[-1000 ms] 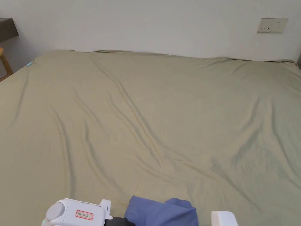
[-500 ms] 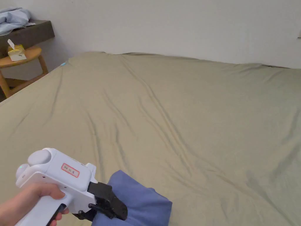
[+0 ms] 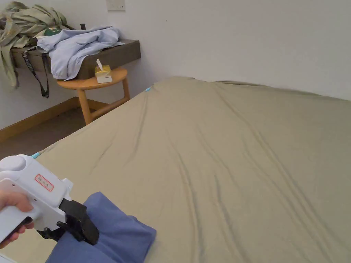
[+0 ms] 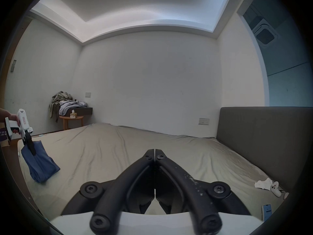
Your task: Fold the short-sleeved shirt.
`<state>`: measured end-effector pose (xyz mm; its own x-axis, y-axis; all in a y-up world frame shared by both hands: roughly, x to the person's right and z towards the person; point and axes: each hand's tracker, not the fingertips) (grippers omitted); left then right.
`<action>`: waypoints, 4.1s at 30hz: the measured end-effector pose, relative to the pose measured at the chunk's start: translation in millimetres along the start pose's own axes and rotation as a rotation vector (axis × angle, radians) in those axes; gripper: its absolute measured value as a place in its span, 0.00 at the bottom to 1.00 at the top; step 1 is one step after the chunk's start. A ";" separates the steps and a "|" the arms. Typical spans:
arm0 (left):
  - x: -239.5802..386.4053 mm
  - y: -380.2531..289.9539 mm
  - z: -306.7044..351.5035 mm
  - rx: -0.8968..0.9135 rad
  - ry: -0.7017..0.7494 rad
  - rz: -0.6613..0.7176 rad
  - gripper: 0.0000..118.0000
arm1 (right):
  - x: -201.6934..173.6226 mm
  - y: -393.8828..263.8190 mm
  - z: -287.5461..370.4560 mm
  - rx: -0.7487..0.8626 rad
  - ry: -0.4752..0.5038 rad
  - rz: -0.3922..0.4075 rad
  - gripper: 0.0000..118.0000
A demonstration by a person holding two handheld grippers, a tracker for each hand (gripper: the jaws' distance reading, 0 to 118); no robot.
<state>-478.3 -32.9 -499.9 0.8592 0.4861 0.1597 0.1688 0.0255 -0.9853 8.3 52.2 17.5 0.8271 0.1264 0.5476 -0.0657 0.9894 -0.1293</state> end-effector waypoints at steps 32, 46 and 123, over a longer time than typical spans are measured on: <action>315.6 -356.4 -37.0 1.351 -0.086 -0.669 1.00 | 80.5 1.7 86.4 0.111 -0.097 -0.078 0.02; 373.3 -382.8 -108.0 1.365 -0.101 -0.743 0.00 | 113.0 -34.6 103.1 0.123 -0.218 -0.085 0.02; 358.3 -394.3 -89.8 1.362 -0.042 -0.708 0.00 | 95.4 -13.0 120.0 0.164 -0.150 -0.083 0.02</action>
<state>-193.7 52.8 -48.8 0.7781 0.0534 0.6259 -0.0525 0.9984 -0.0199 21.1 59.9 170.6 0.7419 0.0417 0.6692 -0.1012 0.9936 0.0504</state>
